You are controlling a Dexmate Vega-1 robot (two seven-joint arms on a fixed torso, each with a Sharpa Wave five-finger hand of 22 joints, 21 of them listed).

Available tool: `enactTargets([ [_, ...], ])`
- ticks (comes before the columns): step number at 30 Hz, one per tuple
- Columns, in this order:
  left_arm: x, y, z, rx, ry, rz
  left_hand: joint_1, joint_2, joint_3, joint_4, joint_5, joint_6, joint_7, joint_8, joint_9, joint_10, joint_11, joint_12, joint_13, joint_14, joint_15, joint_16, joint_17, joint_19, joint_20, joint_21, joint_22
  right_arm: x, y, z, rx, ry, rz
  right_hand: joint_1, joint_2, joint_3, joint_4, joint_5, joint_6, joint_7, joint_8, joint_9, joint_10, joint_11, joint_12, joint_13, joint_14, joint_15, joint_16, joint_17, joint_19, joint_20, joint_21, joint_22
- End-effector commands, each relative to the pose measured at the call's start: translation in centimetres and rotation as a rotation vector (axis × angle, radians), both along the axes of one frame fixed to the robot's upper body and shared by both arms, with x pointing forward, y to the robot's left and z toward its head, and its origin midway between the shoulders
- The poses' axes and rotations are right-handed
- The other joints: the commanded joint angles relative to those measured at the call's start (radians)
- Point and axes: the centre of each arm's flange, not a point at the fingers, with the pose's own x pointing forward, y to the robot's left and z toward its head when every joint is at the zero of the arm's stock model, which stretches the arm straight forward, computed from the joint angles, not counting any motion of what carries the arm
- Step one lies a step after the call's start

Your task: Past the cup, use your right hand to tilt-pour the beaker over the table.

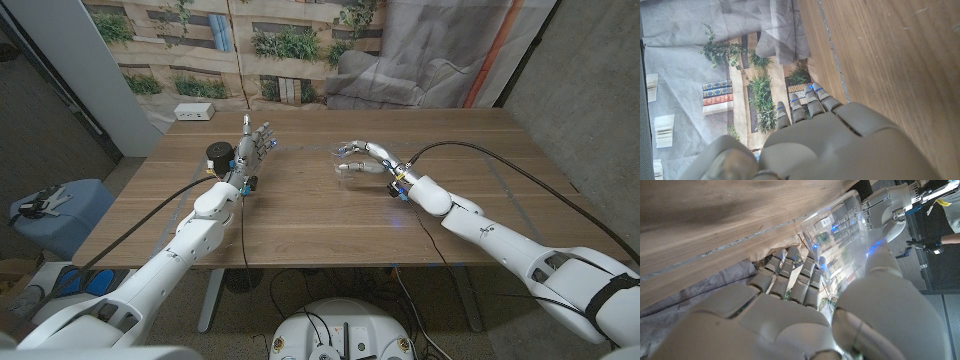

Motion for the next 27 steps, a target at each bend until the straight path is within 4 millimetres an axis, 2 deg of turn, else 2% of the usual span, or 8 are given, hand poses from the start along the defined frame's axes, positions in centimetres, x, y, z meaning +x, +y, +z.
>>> enactTargets([
  [1,0.0,0.0,0.0,0.000,0.000,0.000,0.004,0.009,-0.005,0.004,0.006,-0.001,0.002,-0.002,0.004,0.007,0.001,-0.001,0.003,0.007,0.003,-0.002,0.004,0.010,-0.011,0.000,0.003,0.3,0.8,-1.8,-0.002,-0.043,-0.012,0.133,0.116,-0.002,0.000,0.003,0.074,-0.080,-0.005,0.004,0.046,-0.051,-0.001,0.005,-0.011,-0.144,0.003,0.002,-0.001,-0.005,-0.002,0.002],
  [13,0.0,0.0,0.0,0.000,0.000,0.000,0.004,0.009,-0.006,0.004,0.006,-0.001,0.000,-0.002,0.004,0.006,0.004,-0.001,0.003,0.007,0.003,-0.002,0.004,0.010,-0.011,-0.001,0.003,1.1,1.9,-2.7,-0.009,-0.064,-0.033,0.152,0.117,-0.002,-0.003,0.000,0.088,-0.083,-0.001,0.004,0.053,-0.052,-0.002,0.006,-0.015,-0.148,0.004,0.003,-0.008,-0.010,-0.002,0.001],
  [27,0.0,0.0,0.0,0.000,0.000,0.000,0.004,0.010,-0.008,0.004,0.006,-0.002,0.001,-0.002,0.004,0.007,0.003,-0.001,0.003,0.006,0.003,-0.002,0.004,0.010,-0.011,-0.001,0.003,1.8,2.8,-4.1,-0.033,-0.050,-0.050,0.150,0.118,-0.007,0.004,-0.003,0.090,-0.083,-0.001,0.004,0.057,-0.052,-0.008,0.001,-0.017,-0.143,0.006,0.005,-0.008,-0.013,-0.001,0.001],
])
